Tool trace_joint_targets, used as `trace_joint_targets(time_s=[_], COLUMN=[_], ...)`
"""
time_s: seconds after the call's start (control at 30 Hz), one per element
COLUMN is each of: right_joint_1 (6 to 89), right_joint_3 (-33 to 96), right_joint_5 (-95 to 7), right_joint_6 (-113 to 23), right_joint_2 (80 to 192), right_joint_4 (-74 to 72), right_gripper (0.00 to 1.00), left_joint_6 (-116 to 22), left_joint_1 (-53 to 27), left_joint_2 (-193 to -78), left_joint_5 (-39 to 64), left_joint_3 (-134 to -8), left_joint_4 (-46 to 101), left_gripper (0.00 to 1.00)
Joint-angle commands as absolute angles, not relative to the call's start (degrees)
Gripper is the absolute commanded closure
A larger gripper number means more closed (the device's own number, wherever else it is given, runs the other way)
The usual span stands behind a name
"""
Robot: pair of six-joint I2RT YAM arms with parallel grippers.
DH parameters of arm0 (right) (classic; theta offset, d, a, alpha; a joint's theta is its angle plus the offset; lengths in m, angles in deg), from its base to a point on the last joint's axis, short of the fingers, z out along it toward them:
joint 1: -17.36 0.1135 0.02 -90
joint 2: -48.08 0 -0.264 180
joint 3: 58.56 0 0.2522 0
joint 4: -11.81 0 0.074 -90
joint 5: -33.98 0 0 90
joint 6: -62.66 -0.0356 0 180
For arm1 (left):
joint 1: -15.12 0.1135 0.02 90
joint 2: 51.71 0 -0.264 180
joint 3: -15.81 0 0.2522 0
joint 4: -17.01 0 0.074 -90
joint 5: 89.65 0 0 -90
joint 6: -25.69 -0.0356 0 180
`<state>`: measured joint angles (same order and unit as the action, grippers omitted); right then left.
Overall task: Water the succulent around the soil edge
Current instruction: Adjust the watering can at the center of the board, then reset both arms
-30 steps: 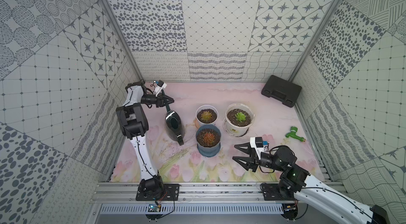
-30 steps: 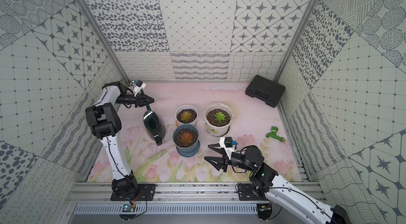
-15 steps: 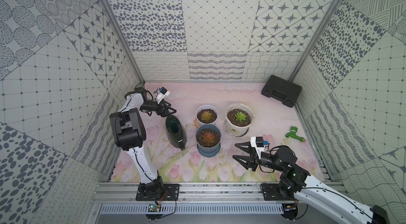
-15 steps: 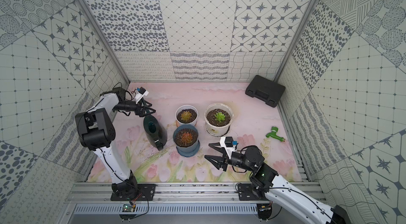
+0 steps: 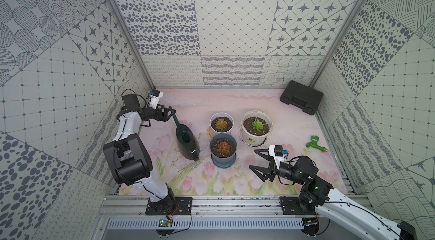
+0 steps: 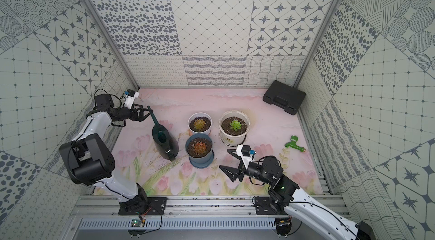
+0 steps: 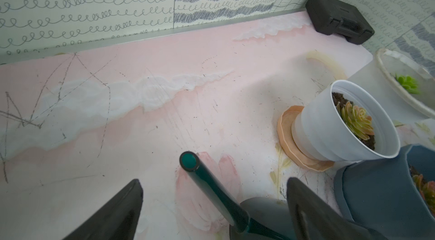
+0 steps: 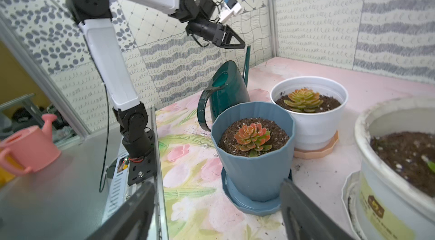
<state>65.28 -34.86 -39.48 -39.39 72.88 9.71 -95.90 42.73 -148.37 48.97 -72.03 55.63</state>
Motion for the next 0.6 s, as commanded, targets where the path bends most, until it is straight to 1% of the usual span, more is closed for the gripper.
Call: trace_joint_targets(time_s=[0.0,0.1,0.13,0.17,0.2,0.23,0.3,0.37,0.47,0.53,0.57], right_joint_1=[65.44,65.47,65.46,65.45,65.48,65.36,65.36,65.22,63.83,60.19,56.47], right_joint_3=[-30.83,-28.27,-27.36,-26.38,-25.53,-24.53,-23.0,-21.03,-18.89,-16.92,-15.62], right_joint_5=[-49.78,-60.18,-64.12,-68.7,-72.92,-77.51,-85.48,-93.33,-102.0,-104.32,-104.0], right_joint_6=[-38.86,-39.91,-40.5,-40.86,-41.18,-41.39,-40.52,-37.37,-27.59,-22.49,-21.8], right_joint_2=[72.07,69.64,68.67,67.78,67.09,66.39,65.86,66.81,71.79,77.22,80.52], right_joint_4=[5.18,-0.12,-1.9,-3.5,-4.72,-5.85,-6.34,-4.58,4.69,10.65,11.92], right_gripper=[0.02,0.02,0.02,0.02,0.02,0.02,0.02,0.02,0.02,0.02,0.02], left_joint_6=[-73.06,-63.58,-60.36,-57.17,-54.83,-53.91,-56.33,-55.88,-50.26,-48.85,-49.24], left_joint_1=[43.81,43.72,43.32,42.32,40.94,40.07,37.66,35.12,32.05,28.9,26.06], left_joint_2=[-142.89,-136.44,-133.49,-130.16,-127.32,-124.19,-119.78,-117.71,-116.19,-115.6,-115.67], left_joint_5=[37.25,23.75,15.28,3.52,-5.69,-10.59,-14.8,-20.08,-22.53,-22.91,-25.2], left_joint_3=[-65.23,-57.13,-54.07,-51.64,-48.49,-44.97,-37.88,-32.98,-29.75,-27.95,-26.56], left_joint_4=[34.0,23.23,22.21,23.38,23.62,22.03,18.51,17.67,20.02,19.77,18.65], left_gripper=[0.02,0.02,0.02,0.02,0.01,0.01,0.01,0.01,0.01,0.01,0.01])
